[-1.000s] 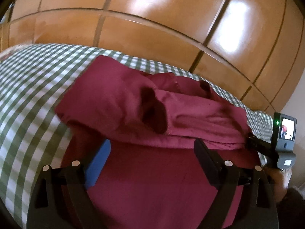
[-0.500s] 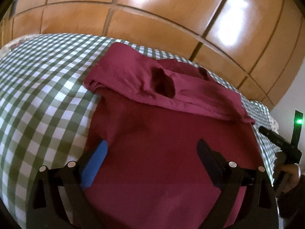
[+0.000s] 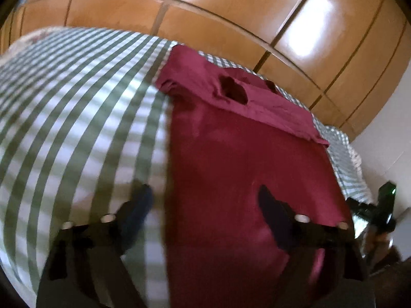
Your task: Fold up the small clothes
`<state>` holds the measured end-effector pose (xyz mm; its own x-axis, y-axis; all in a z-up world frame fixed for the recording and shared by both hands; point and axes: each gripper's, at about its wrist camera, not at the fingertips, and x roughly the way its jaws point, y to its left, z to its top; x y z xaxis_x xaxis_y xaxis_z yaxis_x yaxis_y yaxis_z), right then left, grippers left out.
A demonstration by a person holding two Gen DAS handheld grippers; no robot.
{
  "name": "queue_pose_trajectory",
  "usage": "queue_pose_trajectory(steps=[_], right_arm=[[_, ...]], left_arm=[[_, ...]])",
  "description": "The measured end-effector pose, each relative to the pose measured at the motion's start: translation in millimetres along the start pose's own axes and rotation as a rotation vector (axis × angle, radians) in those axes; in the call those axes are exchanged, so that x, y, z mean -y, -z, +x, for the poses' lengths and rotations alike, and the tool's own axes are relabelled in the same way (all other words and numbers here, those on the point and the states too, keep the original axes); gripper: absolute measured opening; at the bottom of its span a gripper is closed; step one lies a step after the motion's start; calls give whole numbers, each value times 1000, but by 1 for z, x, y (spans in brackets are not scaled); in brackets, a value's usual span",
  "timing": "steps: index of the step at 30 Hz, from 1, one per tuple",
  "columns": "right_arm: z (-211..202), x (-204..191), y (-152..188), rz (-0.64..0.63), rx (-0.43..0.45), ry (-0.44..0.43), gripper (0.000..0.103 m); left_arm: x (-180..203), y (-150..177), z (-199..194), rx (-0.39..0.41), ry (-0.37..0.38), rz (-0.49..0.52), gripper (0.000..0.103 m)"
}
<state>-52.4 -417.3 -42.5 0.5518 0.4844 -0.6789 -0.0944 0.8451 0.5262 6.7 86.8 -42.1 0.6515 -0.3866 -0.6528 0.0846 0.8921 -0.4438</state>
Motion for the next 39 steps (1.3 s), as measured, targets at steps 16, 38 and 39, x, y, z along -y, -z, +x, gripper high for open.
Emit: queue_pose_trajectory(steps=[16, 38, 39], right_arm=[[-8, -7, 39, 42, -77, -212, 45], [9, -14, 52, 84, -216, -359, 13], [6, -15, 50, 85, -206, -387, 13]], left_arm=[[-14, 33, -29, -139, 163, -48, 61], [-10, 63, -23, -298, 321, -172, 8], [-9, 61, -26, -279, 321, -162, 8]])
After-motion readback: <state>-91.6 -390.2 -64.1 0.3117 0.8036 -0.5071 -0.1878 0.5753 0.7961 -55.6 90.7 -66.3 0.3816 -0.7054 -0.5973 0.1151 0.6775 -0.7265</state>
